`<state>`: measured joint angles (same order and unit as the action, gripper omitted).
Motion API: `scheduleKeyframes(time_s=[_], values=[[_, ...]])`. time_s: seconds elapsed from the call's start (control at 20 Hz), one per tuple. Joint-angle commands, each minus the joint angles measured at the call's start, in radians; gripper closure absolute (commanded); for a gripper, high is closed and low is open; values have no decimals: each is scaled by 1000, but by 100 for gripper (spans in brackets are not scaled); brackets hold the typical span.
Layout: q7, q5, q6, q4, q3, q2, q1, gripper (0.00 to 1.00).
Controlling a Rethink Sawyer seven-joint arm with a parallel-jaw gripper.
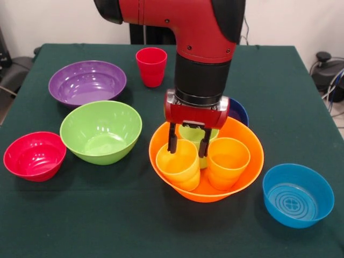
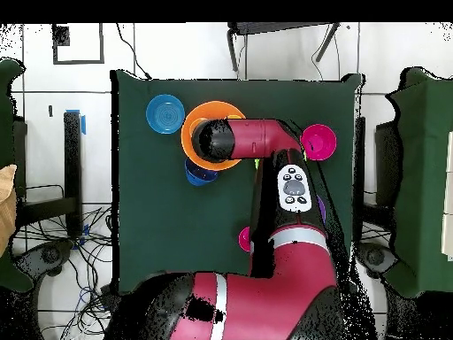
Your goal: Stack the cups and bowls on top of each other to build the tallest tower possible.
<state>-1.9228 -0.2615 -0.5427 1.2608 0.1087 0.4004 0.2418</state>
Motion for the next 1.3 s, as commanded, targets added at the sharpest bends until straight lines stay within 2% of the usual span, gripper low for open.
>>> scheduleKeyframes(time_s=[0.05, 0.4, 0.7, 1.3], values=[[5, 32, -121, -32, 80, -45, 8, 0], [32, 53, -179, 0, 86, 20, 16, 0], [43, 74, -175, 41, 119, 48, 38, 0], [65, 61, -202, 96, 102, 119, 52, 0]])
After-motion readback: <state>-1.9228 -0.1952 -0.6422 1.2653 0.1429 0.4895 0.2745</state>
